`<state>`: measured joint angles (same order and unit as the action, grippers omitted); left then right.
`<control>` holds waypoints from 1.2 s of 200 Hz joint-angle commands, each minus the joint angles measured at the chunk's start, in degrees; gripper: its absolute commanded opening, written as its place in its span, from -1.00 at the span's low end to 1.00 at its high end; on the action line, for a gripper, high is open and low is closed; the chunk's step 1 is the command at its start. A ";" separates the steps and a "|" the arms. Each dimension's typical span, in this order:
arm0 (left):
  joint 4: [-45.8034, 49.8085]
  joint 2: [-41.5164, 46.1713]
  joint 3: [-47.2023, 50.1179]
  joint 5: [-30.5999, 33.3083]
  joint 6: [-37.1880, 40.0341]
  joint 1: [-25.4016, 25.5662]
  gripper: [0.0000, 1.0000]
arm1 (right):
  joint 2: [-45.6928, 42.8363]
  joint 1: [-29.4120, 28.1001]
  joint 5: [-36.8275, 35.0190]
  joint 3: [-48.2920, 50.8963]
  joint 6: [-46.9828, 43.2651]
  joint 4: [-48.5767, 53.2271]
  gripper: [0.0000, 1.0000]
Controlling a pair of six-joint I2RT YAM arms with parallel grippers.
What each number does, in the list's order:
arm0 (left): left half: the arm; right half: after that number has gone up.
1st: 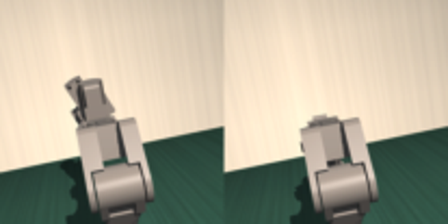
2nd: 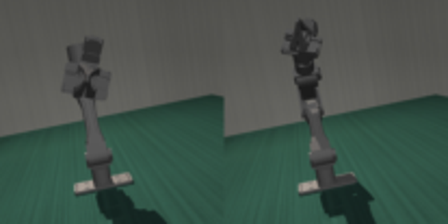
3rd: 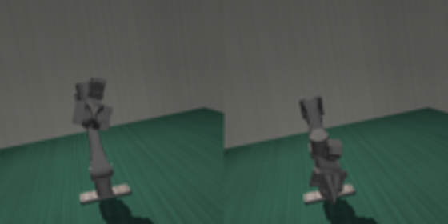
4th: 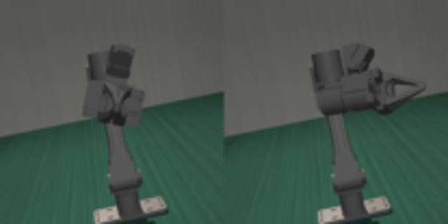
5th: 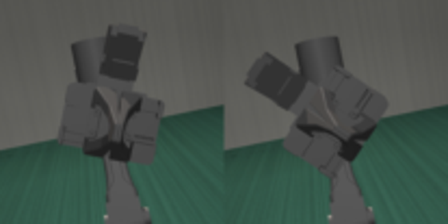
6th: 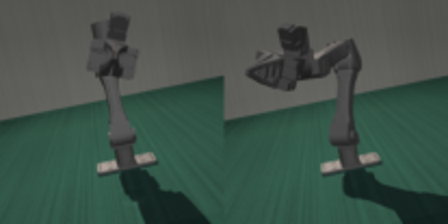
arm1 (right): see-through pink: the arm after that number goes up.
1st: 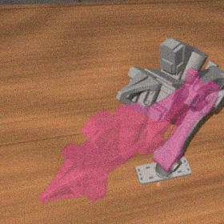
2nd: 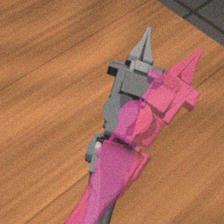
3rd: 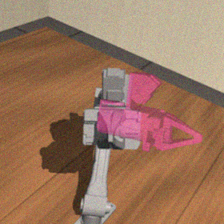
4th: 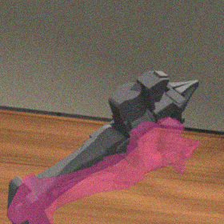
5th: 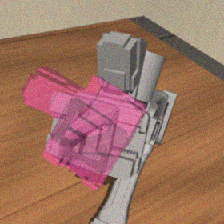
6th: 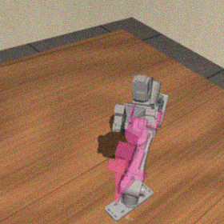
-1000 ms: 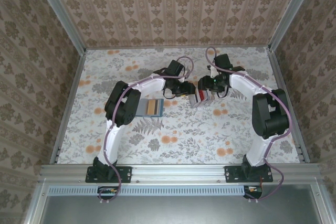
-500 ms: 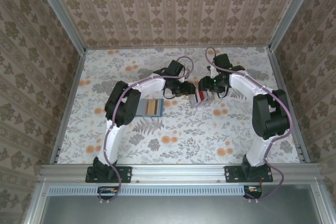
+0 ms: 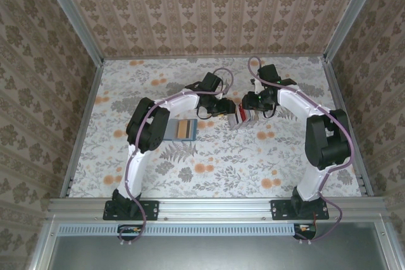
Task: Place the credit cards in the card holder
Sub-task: Pick up the credit card from the storage box.
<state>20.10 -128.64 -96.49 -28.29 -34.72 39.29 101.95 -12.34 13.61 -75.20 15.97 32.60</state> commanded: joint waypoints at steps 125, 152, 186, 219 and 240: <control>1.22 -1.00 -1.53 0.17 -0.08 0.36 -0.03 | -3.25 0.59 -2.96 -1.22 -1.13 1.83 -0.65; 1.23 -1.00 -1.56 0.18 -0.04 0.39 -0.02 | -3.92 1.09 -3.48 -1.24 -1.42 2.12 -0.84; 1.27 -0.83 -1.62 0.21 0.00 0.38 -0.02 | -3.99 1.37 -3.70 -1.35 -1.49 2.39 -0.91; 2.02 0.27 -1.83 0.76 0.66 0.33 -0.02 | -5.04 1.50 -6.48 -1.70 -2.06 2.89 -0.91; 2.47 1.77 -1.62 1.18 1.10 0.09 -0.02 | -6.03 1.53 -8.41 -2.84 -2.60 3.94 -0.91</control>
<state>20.95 -128.64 -96.84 -27.88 -34.70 39.29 99.24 -10.74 8.29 -75.29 14.68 33.95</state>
